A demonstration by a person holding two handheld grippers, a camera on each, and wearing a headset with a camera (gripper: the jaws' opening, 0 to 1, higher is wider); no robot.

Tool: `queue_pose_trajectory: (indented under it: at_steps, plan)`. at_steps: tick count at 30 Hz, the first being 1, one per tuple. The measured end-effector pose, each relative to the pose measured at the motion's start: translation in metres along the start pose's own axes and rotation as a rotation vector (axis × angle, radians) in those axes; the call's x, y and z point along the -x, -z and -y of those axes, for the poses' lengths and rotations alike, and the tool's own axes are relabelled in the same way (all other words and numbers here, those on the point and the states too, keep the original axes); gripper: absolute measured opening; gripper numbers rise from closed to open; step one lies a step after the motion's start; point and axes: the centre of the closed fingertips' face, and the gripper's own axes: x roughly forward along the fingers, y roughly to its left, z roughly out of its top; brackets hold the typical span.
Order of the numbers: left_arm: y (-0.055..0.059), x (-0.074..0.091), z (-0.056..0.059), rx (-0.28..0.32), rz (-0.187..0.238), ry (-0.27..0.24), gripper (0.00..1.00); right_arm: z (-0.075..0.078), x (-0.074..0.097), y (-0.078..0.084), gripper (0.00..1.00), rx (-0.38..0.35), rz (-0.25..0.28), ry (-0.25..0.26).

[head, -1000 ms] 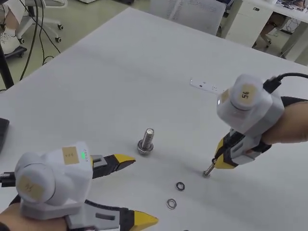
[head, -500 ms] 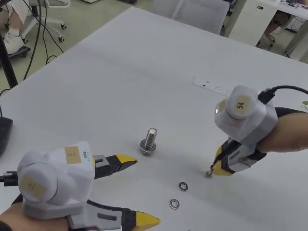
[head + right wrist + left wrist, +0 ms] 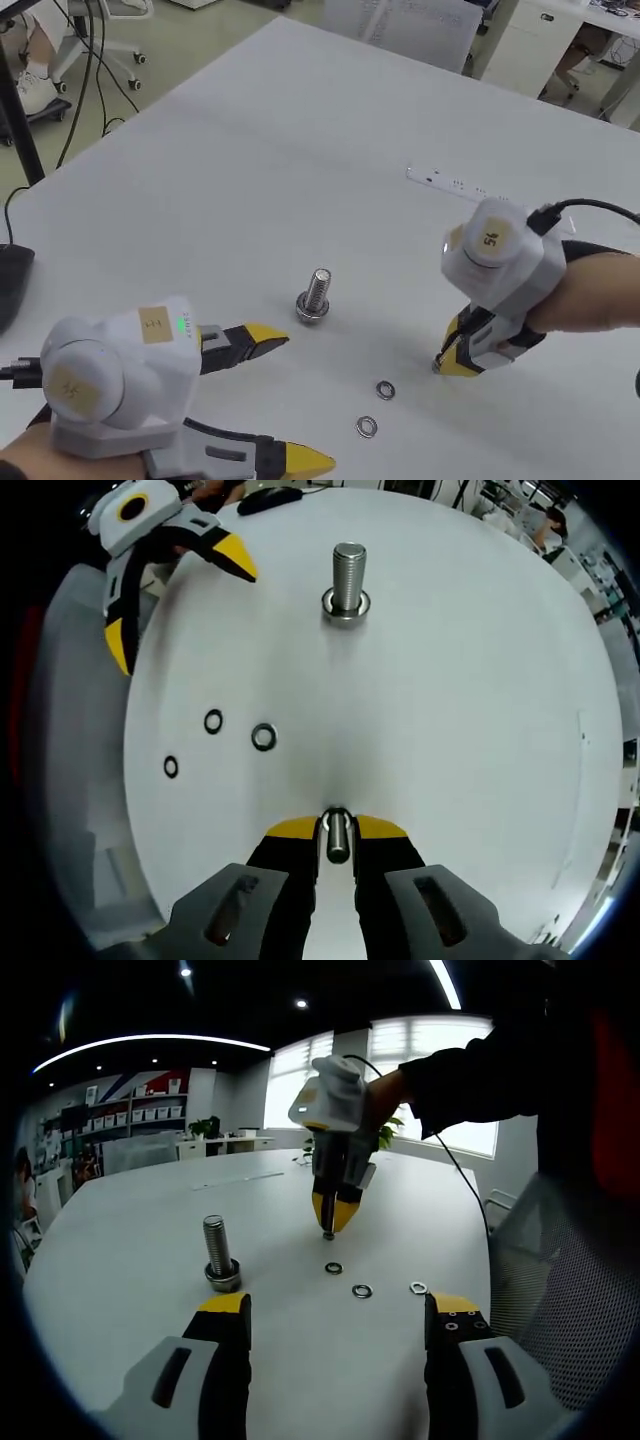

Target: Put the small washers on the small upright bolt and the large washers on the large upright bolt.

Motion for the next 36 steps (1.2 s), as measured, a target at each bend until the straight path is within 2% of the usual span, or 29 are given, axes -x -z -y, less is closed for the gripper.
queue_pose_trajectory:
  at_steps: [16,20,27,36]
  plan:
    - [-0.001,0.001,0.000,0.002,0.001,-0.007,0.69,0.001,-0.007,0.000,0.15,0.014,-0.003,0.009]
    - [0.000,0.001,0.000,0.003,-0.002,-0.007,0.69,0.003,-0.007,0.000,0.18,0.006,0.001,0.012]
    - [0.000,0.001,0.000,0.004,-0.004,-0.004,0.69,0.006,-0.006,0.007,0.22,-0.023,0.002,0.018]
    - [0.000,-0.001,0.000,0.002,-0.004,0.000,0.69,0.002,-0.004,0.019,0.22,-0.054,0.001,0.016]
